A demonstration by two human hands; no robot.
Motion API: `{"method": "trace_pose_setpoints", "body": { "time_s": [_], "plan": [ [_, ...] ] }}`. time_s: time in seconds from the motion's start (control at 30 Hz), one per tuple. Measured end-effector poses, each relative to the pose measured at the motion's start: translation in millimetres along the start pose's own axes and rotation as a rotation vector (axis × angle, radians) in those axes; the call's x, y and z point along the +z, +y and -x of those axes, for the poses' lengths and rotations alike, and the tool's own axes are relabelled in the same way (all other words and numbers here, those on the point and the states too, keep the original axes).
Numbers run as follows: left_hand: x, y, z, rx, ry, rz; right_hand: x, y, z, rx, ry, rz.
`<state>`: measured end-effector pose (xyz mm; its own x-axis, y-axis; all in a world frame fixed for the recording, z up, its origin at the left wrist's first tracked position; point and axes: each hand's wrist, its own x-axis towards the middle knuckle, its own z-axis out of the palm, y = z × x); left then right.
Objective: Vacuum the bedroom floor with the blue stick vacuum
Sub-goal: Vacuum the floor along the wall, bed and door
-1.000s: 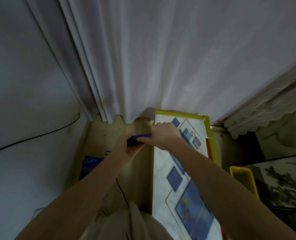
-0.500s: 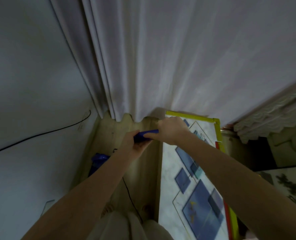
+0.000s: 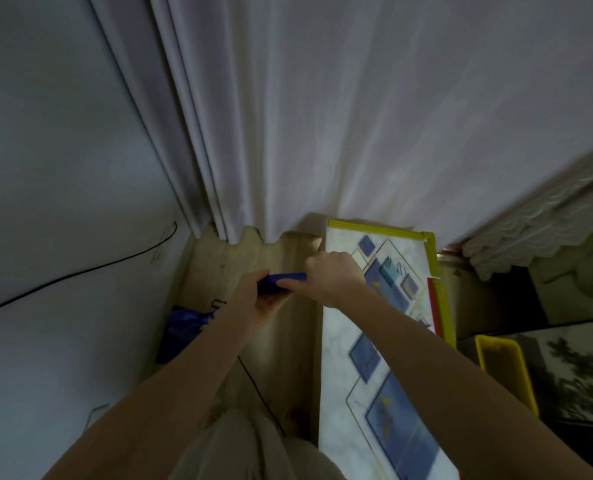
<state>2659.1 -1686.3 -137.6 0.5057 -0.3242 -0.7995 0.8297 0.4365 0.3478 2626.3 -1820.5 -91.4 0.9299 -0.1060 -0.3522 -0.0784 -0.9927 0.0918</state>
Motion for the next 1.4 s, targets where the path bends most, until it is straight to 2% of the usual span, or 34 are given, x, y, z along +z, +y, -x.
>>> {"method": "trace_pose_setpoints", "body": {
  "time_s": [0.53,0.67,0.8,1.0,1.27,1.4],
  "plan": [
    [9,-25,1,-0.037,0.005,-0.025,16,22,22,0.002,-0.016,-0.005],
    [25,-40,2,-0.044,-0.048,-0.081,10,41,36,0.057,-0.017,0.024],
    [46,-64,13,-0.13,-0.123,-0.145,8,68,62,0.121,-0.024,0.048],
    [65,-102,19,-0.204,-0.153,-0.29,15,89,109,0.259,-0.026,0.019],
    [45,-99,32,-0.22,-0.145,-0.56,30,41,140,0.5,-0.05,-0.131],
    [21,-69,34,-0.2,-0.102,-0.553,28,-3,124,0.491,-0.038,-0.155]
  ]
}}
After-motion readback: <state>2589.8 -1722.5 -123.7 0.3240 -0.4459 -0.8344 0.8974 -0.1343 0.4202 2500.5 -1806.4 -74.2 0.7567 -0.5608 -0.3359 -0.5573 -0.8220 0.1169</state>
